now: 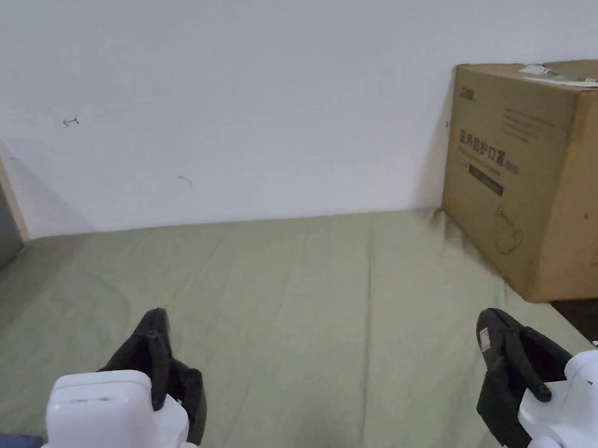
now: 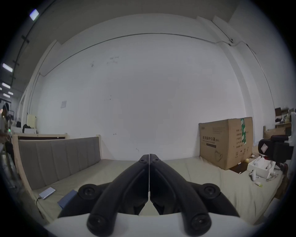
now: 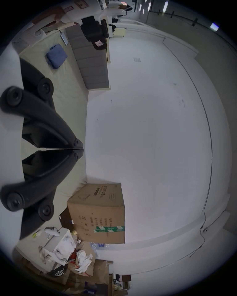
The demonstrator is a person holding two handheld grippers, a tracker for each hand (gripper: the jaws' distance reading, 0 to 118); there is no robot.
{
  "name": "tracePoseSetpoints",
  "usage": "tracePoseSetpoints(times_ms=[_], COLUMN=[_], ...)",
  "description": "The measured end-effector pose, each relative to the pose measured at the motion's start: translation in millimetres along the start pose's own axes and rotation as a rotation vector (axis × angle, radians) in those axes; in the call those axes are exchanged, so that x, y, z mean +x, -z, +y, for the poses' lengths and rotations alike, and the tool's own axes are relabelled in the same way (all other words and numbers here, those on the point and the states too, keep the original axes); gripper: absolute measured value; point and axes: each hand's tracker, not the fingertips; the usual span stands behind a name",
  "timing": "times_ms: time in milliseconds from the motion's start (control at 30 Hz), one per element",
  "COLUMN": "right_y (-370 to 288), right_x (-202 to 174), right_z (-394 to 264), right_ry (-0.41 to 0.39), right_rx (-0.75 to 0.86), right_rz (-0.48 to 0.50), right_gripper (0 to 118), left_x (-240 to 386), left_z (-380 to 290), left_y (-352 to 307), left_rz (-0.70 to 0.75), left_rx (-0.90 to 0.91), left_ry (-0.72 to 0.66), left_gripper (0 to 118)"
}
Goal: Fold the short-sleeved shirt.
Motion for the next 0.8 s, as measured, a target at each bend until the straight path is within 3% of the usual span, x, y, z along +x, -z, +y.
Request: tracePoseSetpoints(times_ms=[67,133,167,200,233,267,300,533,800], right_y=[0,0,1,1,1,-2,-4,-1,2], right_x=[2,4,5,5,7,3,2,2,-1], right_z=[-1,-3,-3,-3,-3,-7,-9,1,0], right_ry=[0.001,-0.008,-0.013,-0.017,-0.016,-0.02,-0.026,-0.063,-0.07], right_rx=[0.001,0.001,-0.001,-0.01,-0.009,0.034,0.016,0.005,-0.017], right_rz=[-0.009,-0.025,-0.029,-0.035,-0.038,0.018,-0.032,-0.039,-0.021], right_gripper=[4,48,79,110,118,118,118,118,118], left_x=[3,5,7,10,10,10,9,7,-6], left_z=[0,-1,-2,-2,-3,-4,-6,-3,1], left_y=[0,-2,-3,-3,-2,-2,-13,-7,-3], left_rz=[-0.052,-0.094,-0.086,-0.083,-0.087,-0.089,-0.105,-0.105,-0.127], left_rx=[-0.004,-0.015,-0.022,-0.033,-0.043,-0.056,0.026,-0.059,-0.017], left_ry=[-0.007,0.001,0.012,0.029,0.033,0.022,-0.057,-0.047,-0.061], left_gripper=[1,18,38,81,112,118,118,118,118])
